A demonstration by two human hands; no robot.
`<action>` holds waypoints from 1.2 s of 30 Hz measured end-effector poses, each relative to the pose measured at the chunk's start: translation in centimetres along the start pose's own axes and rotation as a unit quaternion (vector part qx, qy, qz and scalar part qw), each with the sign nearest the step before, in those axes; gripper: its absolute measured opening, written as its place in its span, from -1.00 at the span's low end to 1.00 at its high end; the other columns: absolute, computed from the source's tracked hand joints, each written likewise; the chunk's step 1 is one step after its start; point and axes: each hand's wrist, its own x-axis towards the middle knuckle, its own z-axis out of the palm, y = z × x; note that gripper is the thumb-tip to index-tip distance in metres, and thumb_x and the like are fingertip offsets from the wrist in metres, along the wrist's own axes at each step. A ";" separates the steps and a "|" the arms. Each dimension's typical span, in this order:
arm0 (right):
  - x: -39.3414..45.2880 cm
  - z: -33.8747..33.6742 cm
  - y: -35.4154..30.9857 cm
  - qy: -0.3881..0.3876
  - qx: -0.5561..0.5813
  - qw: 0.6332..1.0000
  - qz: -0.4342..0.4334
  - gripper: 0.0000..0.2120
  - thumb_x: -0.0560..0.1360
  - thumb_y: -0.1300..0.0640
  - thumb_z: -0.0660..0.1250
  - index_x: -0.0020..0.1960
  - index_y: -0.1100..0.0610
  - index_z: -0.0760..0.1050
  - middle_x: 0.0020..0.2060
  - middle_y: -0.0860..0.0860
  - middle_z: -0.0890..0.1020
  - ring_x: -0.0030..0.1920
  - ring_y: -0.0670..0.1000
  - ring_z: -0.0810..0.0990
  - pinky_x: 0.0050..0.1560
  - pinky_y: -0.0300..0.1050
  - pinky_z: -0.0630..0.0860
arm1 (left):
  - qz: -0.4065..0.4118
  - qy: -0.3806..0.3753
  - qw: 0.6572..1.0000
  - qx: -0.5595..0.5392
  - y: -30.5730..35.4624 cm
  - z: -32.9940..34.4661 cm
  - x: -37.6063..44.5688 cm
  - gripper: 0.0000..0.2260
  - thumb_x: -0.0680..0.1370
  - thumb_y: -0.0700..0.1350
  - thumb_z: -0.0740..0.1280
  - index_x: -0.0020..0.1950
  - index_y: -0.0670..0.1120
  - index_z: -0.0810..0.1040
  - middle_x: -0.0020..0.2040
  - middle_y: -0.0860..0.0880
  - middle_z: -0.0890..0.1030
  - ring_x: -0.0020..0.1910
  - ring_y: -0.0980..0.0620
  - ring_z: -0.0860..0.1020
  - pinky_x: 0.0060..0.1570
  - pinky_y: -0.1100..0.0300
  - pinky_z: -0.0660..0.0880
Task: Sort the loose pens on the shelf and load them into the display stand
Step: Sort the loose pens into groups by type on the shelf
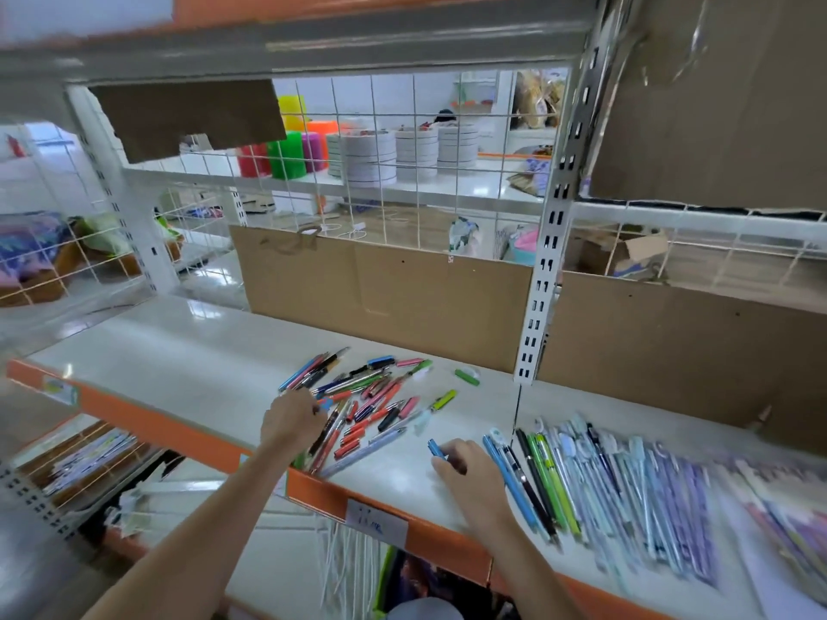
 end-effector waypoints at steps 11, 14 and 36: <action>-0.9 0.3 -0.2 -0.014 -0.048 0.999 -0.014 -0.98 0.54 0.10 0.23 -0.07 0.00 0.42 -0.14 -0.10 0.44 -0.18 -0.16 0.41 -0.20 -0.43 0.31 | -0.023 0.043 0.999 0.010 -2.1 -0.3 1.2 -0.86 0.51 -0.24 0.25 -0.17 -0.24 0.58 -0.18 -0.13 0.53 -0.20 -0.06 0.51 -0.27 0.13 0.41; -1.0 0.4 -0.3 -0.013 -0.056 0.998 -0.015 -0.93 0.54 0.09 0.23 -0.03 0.05 0.47 -0.10 -0.06 0.46 -0.12 -0.09 0.43 -0.19 -0.38 0.31 | -0.008 0.014 0.997 0.071 -1.9 0.1 2.2 -0.77 0.53 -0.18 0.26 0.15 -0.19 0.55 0.08 -0.12 0.51 0.08 -0.09 0.48 0.03 0.08 0.46; -2.0 -0.9 -0.5 0.053 0.198 0.977 0.066 -0.88 0.51 0.23 0.31 -0.16 0.19 0.39 -0.31 0.05 0.49 -0.31 -0.03 0.50 -0.35 -0.32 0.43 | 0.044 0.066 0.957 -0.278 2.7 0.7 -6.0 -0.81 0.52 -0.38 0.17 -0.21 -0.13 0.39 -0.31 -0.01 0.47 -0.32 0.03 0.42 -0.34 0.31 0.33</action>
